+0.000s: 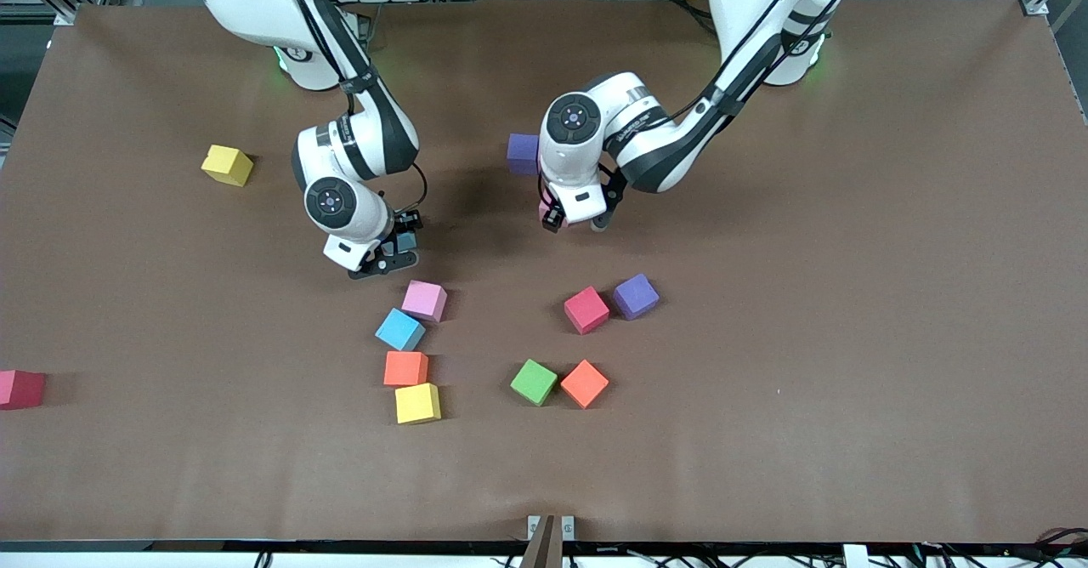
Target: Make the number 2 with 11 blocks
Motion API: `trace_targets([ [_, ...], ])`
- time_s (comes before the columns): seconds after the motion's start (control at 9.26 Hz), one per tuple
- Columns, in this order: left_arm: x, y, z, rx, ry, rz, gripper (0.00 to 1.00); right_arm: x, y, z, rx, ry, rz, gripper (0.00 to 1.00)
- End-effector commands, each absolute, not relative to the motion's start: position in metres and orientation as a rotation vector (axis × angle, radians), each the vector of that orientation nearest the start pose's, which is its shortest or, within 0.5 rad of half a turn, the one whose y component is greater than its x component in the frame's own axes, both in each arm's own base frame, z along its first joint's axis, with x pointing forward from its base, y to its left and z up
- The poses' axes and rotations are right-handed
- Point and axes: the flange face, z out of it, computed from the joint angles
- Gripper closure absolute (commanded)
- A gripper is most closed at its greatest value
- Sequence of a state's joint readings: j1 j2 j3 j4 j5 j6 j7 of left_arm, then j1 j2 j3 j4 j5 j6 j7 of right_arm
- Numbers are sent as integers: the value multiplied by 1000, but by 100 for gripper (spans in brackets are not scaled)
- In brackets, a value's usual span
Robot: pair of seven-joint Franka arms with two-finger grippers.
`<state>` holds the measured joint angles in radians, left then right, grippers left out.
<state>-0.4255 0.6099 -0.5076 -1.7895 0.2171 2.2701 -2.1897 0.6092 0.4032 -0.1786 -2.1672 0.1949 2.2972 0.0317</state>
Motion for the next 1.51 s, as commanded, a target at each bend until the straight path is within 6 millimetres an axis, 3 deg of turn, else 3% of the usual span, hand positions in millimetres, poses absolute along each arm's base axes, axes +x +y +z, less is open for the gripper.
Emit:
trace_targets([
  [0.0,395,-510,232,-2525,-1802,165,23,484,230,191,-3082,-389,408,69],
  [0.11,394,-510,232,-2517,-1813,165,23,480,238,195,-3071,-420,424,85],
  [0.32,388,-505,224,-2500,-1800,162,23,480,253,215,-3047,-469,474,95],
  [0.43,385,-501,224,-2496,-1795,154,23,483,256,231,-3034,-484,487,96],
  [0.54,381,-499,220,-2488,-1786,153,23,483,264,244,-2994,-627,461,100],
  [0.65,378,-499,215,-2484,-1776,158,23,478,282,247,-2877,-961,436,100],
  [0.76,378,-498,211,-2491,-1767,144,23,479,281,247,-2807,-1108,425,100],
  [0.97,379,-498,211,-2504,-1770,139,24,481,282,252,-2791,-1142,411,100],
  [1.08,383,-496,211,-2499,-1777,140,96,481,285,254,-2750,-1228,395,100],
  [1.19,385,-493,212,-2486,-1787,136,100,484,287,258,-2662,-1387,370,100],
  [1.4,393,-481,214,-2402,-1842,115,100,487,283,257,-2638,-1427,363,100],
])
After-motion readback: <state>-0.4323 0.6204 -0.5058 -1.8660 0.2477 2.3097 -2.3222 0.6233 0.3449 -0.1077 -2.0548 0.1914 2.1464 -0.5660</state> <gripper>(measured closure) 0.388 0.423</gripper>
